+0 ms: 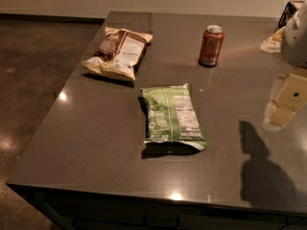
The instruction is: Move coke can near brown chip bag
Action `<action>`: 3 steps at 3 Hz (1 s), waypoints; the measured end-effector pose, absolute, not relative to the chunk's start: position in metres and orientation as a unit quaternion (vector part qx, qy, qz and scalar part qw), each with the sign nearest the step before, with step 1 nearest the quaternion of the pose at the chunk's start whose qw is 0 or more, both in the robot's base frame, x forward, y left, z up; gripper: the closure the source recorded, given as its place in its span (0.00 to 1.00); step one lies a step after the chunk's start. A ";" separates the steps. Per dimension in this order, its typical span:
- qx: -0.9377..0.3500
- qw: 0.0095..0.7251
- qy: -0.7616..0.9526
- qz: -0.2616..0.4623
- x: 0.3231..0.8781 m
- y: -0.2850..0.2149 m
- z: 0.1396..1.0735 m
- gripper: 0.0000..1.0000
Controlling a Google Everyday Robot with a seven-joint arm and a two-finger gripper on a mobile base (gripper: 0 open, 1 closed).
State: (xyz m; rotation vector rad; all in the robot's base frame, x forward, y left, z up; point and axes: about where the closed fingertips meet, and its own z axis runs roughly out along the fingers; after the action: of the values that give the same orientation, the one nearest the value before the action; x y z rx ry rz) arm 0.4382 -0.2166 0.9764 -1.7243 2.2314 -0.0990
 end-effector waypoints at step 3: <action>-0.509 0.208 0.833 -0.059 0.535 -0.214 0.953 0.00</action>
Offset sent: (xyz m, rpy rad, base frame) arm 0.0879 0.0075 -0.0252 0.0380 -0.0838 -0.1978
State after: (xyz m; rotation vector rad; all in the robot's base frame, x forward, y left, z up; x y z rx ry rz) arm 0.5351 -0.2137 0.9529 -1.4161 2.3184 -0.1629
